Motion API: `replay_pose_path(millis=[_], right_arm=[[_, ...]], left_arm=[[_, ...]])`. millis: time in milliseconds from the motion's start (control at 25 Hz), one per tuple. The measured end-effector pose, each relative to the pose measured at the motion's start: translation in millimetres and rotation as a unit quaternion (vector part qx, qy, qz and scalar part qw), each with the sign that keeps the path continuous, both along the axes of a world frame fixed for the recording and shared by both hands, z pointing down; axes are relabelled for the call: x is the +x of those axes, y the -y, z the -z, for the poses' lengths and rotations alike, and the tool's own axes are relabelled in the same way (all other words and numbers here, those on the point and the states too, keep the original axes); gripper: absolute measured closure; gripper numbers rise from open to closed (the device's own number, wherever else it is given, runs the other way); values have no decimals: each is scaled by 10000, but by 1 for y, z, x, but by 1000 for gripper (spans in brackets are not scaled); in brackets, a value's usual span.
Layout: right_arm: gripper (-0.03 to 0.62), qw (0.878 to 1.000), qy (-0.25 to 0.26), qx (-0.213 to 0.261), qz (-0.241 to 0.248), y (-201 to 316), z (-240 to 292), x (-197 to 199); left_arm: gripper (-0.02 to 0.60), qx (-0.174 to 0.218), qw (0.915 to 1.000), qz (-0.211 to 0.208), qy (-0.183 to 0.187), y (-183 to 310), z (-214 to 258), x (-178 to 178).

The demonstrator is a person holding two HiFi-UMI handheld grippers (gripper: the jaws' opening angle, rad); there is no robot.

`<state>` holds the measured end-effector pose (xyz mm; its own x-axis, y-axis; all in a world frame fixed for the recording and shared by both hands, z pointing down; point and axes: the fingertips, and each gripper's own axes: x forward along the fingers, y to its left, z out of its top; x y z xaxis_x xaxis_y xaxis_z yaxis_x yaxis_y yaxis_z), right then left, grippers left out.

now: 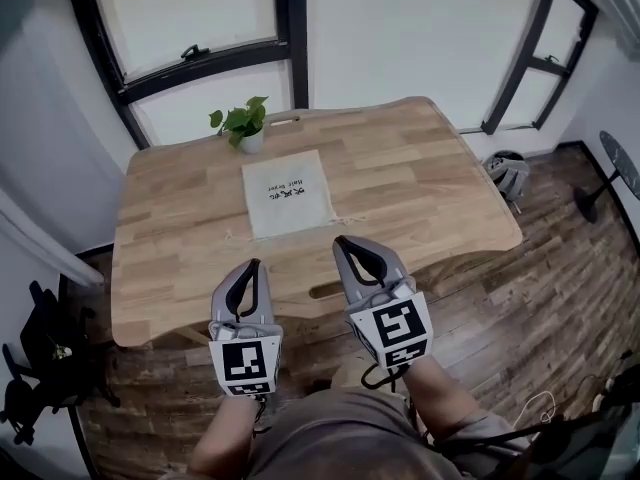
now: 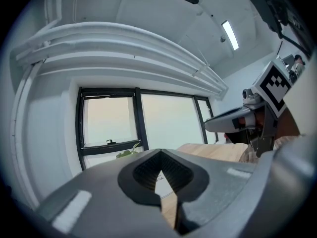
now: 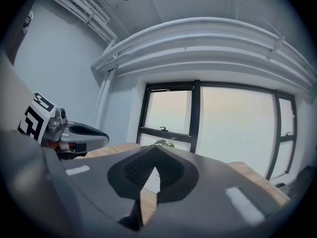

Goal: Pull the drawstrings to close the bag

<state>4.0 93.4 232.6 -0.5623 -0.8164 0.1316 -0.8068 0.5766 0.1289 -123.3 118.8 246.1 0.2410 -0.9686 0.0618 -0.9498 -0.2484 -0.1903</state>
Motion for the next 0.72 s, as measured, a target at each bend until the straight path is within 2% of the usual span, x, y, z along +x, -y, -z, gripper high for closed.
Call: replay_pose_path(millis=[320,720], right_arm=[[565,9996,11,-261,68,41,-22,8],[565,9971,188,-600,437,134,-55,4]], left_arm=[[581,-202,9998,14,58,40,-20,4],[581,-445,9987,242,74,122,-43,-1]])
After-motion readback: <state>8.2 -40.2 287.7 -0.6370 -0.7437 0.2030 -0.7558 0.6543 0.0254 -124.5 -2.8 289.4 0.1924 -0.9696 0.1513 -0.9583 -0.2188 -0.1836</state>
